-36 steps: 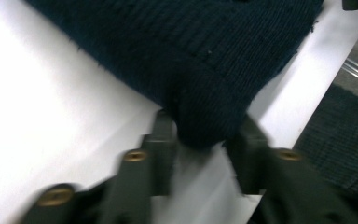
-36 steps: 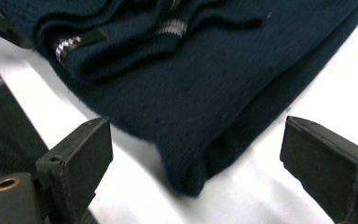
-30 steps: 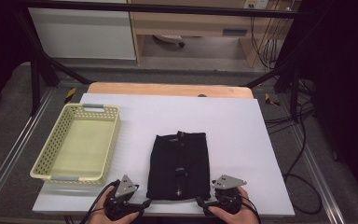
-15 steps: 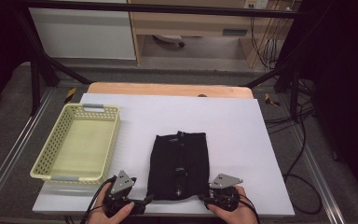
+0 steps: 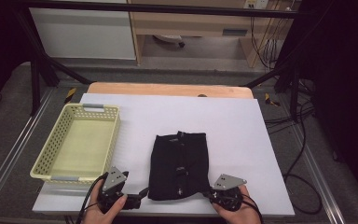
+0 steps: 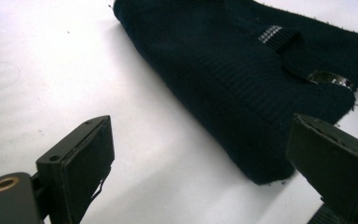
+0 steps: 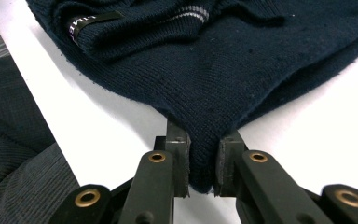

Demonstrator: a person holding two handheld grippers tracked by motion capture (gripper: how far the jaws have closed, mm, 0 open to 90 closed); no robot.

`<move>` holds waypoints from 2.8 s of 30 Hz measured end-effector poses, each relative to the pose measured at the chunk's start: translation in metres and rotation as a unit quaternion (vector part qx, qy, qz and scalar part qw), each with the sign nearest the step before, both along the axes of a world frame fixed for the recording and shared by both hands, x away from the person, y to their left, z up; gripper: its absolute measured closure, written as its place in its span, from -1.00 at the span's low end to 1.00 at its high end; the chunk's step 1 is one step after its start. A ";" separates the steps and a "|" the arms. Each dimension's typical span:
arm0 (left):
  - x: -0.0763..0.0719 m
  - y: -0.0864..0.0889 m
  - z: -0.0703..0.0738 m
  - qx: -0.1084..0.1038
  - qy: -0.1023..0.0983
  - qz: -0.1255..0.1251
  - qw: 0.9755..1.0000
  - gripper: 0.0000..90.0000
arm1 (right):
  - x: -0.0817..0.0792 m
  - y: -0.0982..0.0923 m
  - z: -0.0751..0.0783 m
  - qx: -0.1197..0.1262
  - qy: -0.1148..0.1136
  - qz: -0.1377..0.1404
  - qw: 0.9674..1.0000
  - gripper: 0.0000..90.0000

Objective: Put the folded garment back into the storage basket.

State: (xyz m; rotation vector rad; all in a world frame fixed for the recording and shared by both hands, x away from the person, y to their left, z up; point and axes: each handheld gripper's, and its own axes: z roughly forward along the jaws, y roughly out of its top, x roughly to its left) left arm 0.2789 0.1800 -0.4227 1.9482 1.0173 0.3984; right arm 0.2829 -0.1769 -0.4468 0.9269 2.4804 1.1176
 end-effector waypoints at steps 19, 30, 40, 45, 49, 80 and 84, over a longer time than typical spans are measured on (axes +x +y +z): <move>0.036 -0.014 0.014 -0.023 -0.039 0.012 0.999 -0.81 | 0.001 0.005 -0.005 -0.020 0.010 -0.001 1.000 0.76; 0.073 -0.034 0.015 -0.005 -0.052 0.001 0.999 -0.80 | 0.000 0.006 -0.005 -0.028 0.005 0.001 1.000 0.75; 0.095 -0.052 0.019 -0.003 -0.045 -0.004 0.999 -0.80 | 0.000 0.005 -0.006 -0.024 0.004 0.000 1.000 0.74; 0.103 -0.059 0.019 0.003 -0.053 -0.005 0.999 -0.80 | 0.000 0.006 -0.006 -0.025 0.006 0.001 1.000 0.74; 0.110 -0.062 0.018 0.005 -0.056 -0.001 0.998 -0.80 | 0.000 0.005 -0.006 -0.023 0.006 0.001 1.000 0.74; 0.144 -0.055 0.010 -0.007 -0.047 0.057 0.997 -0.82 | 0.000 0.005 -0.006 -0.025 0.005 0.002 1.000 0.73; 0.146 -0.056 0.008 0.001 -0.043 0.061 0.997 -0.82 | 0.000 0.005 -0.006 -0.025 0.005 0.002 1.000 0.73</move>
